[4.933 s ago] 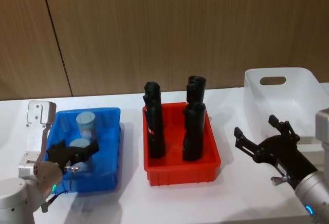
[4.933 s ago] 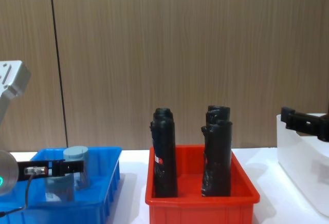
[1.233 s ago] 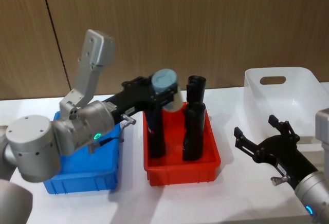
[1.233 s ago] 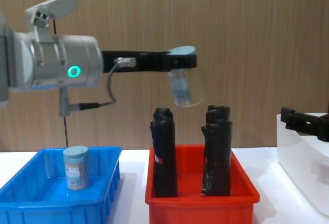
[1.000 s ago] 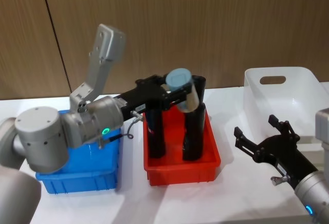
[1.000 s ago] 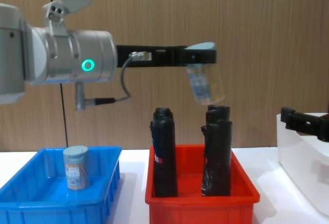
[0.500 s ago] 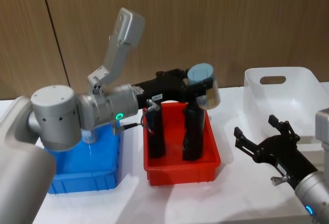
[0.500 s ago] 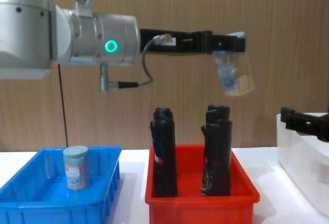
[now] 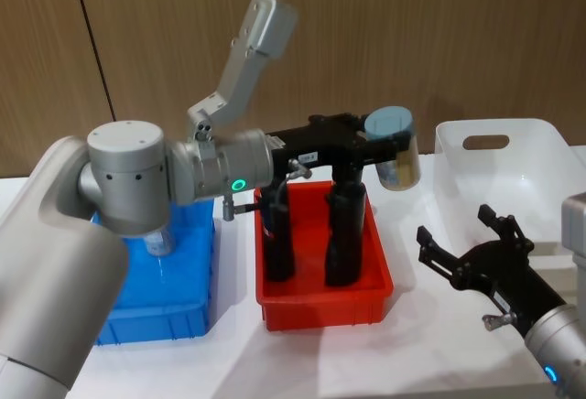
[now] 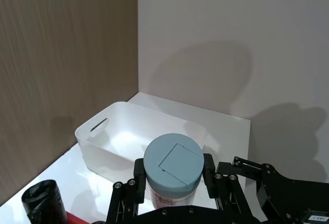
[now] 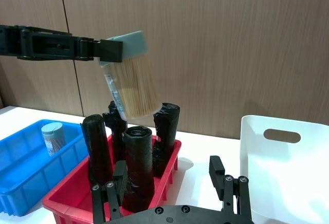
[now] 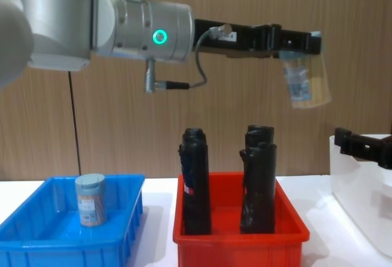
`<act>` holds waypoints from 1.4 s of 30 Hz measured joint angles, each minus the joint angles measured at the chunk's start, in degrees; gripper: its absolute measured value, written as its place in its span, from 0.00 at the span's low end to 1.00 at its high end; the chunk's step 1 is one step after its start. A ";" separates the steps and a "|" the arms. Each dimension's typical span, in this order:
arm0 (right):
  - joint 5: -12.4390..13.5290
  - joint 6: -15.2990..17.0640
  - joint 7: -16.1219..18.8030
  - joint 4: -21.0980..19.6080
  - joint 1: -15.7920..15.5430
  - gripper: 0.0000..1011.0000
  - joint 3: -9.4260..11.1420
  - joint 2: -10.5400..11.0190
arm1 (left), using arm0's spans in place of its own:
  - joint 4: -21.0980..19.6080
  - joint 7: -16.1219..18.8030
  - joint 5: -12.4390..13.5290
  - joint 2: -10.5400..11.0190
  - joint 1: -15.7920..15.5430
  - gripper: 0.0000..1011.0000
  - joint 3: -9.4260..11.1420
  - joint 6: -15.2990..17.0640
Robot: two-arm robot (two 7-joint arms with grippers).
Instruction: Pick the cotton swabs from the blue box and place them into the white box.
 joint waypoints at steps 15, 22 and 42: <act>0.00 0.00 0.00 0.00 0.00 0.99 0.00 0.00 | 2.29 -1.29 0.96 -1.45 -2.50 0.65 0.90 1.17; -0.27 0.53 0.33 -0.11 0.10 0.99 0.00 0.00 | 2.62 -1.48 1.09 -1.66 -2.86 0.65 1.04 1.37; -5.08 11.89 6.30 -2.05 3.23 0.99 -0.07 1.03 | 3.02 -1.69 1.25 -1.89 -3.30 0.65 1.20 1.57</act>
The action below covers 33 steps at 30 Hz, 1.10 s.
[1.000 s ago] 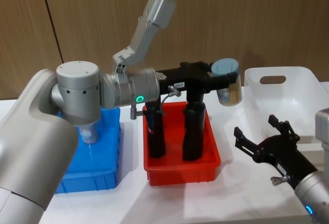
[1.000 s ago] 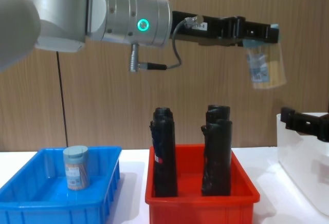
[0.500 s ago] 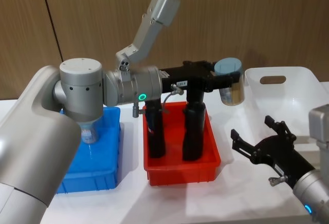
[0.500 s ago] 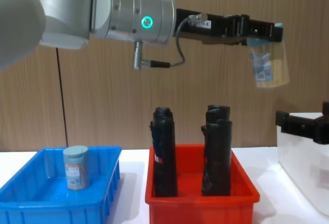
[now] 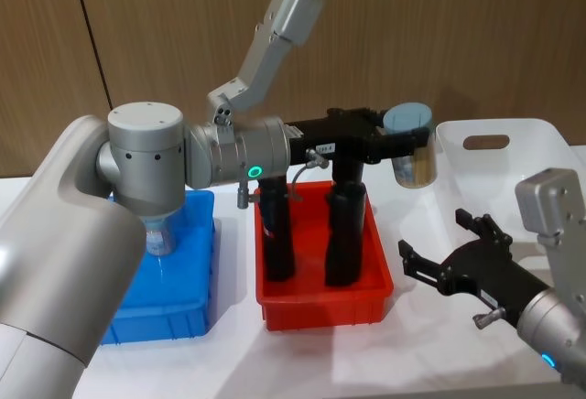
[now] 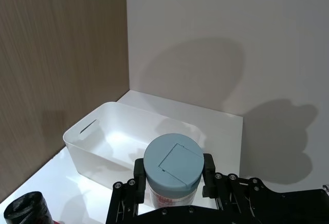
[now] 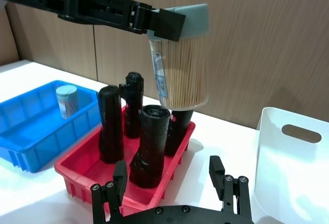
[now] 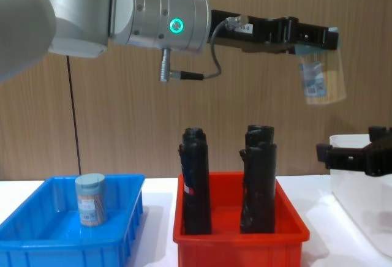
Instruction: Pick the cotton swabs from the blue box and place them into the white box.
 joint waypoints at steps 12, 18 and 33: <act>-0.85 4.11 1.04 -0.46 1.11 0.99 0.92 0.81 | 0.09 -0.06 0.00 -0.06 -0.07 0.65 0.03 0.02; 0.31 4.91 0.18 -0.55 1.21 0.99 1.81 1.18 | 0.09 -0.06 0.00 -0.06 -0.10 0.65 0.03 0.02; 5.38 4.57 -2.10 -1.34 1.62 0.99 4.07 1.44 | 0.09 -0.06 0.00 -0.06 -0.11 0.65 0.03 0.02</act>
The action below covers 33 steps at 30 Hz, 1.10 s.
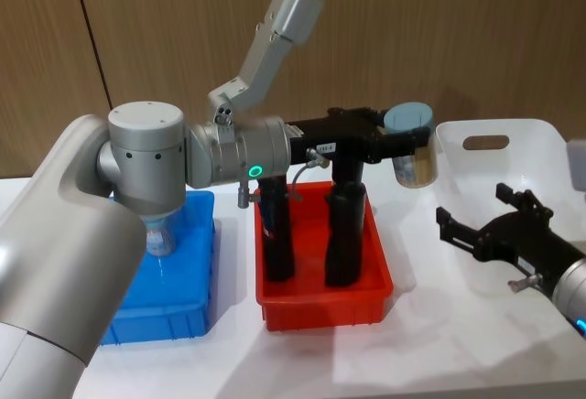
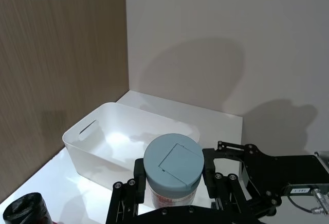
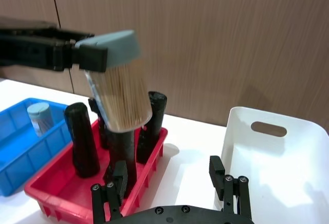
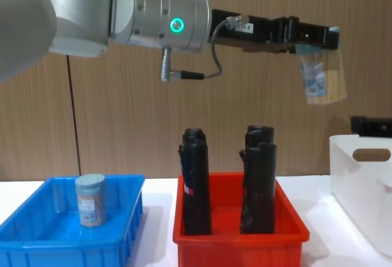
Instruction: Pick the cotton swabs from the blue box and place them into the white box.
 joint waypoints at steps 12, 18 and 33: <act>1.37 -0.35 1.02 -0.46 1.17 0.99 0.39 -0.37 | 0.00 0.00 0.00 0.00 0.00 0.65 0.00 0.00; 1.26 -0.32 2.31 -0.77 1.41 0.99 0.07 -0.48 | 0.00 0.01 0.00 0.00 0.00 0.65 0.00 0.00; -0.18 -0.30 5.36 -1.46 1.85 0.99 -1.06 -0.92 | 0.00 0.01 0.00 0.00 0.00 0.65 0.00 0.00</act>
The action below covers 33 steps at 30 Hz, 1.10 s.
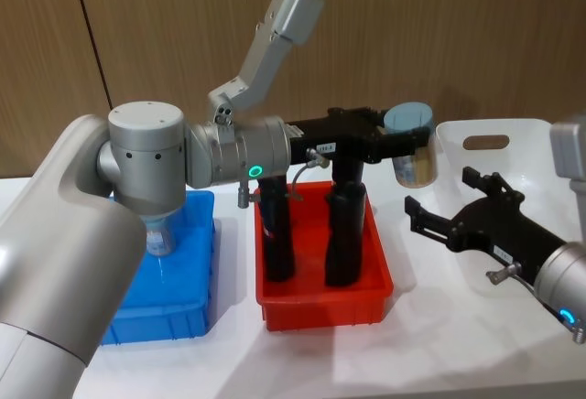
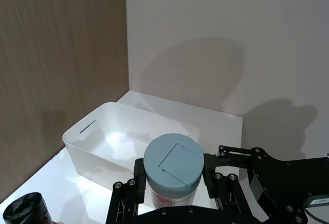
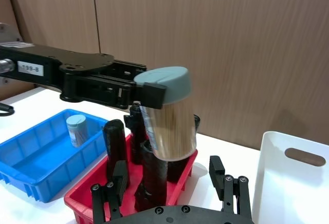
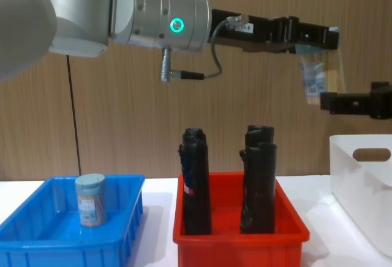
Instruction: Pick the cotton swabs from the blue box and place them into the white box.
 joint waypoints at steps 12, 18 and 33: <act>-1.58 0.05 1.07 0.62 1.41 0.99 -0.80 -0.91 | 0.00 0.00 0.00 0.00 0.00 0.65 0.00 0.00; -2.16 0.07 1.37 1.36 2.28 0.99 -1.02 -1.31 | 0.00 0.00 0.00 0.00 0.00 0.65 0.00 0.00; -3.85 0.59 1.96 3.84 4.74 0.99 -1.48 -2.37 | 0.00 0.00 0.00 0.00 0.00 0.65 0.00 0.00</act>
